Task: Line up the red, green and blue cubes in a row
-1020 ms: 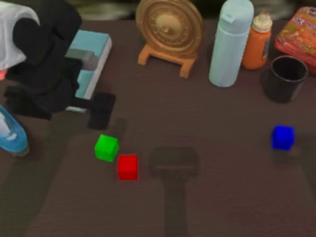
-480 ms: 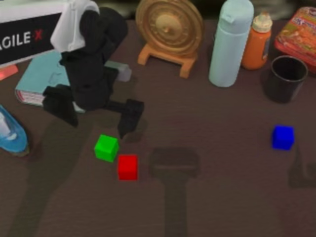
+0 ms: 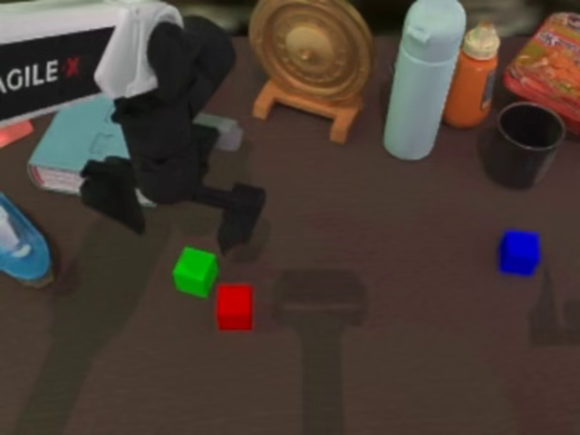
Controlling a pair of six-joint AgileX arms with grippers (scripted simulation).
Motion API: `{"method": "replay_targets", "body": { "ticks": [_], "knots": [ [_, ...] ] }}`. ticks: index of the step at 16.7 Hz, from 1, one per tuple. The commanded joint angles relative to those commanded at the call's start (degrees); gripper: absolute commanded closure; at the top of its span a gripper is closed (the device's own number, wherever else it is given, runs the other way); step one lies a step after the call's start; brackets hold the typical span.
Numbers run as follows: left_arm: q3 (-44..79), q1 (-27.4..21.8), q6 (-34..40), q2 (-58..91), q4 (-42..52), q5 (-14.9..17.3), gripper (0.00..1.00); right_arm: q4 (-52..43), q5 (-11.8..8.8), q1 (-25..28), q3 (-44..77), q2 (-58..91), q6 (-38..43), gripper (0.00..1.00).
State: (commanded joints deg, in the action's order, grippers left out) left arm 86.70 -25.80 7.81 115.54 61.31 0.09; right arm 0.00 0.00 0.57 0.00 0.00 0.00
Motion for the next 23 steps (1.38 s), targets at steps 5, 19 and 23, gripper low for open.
{"method": "replay_targets", "body": {
  "ticks": [5,19,23],
  "knots": [
    [-5.56,-0.01,-0.12,3.43,-9.17,0.02,0.00,0.00,0.00,0.00,0.00,0.00,0.00,0.00],
    [-9.25,-0.02,-0.15,5.90,-15.29,0.04,0.45,0.00,0.00,0.00,0.00,0.00,0.00,0.00],
    [-9.25,-0.02,-0.15,5.90,-15.29,0.04,0.75,0.00,0.00,0.00,0.00,0.00,0.00,0.00]
  ]
}}
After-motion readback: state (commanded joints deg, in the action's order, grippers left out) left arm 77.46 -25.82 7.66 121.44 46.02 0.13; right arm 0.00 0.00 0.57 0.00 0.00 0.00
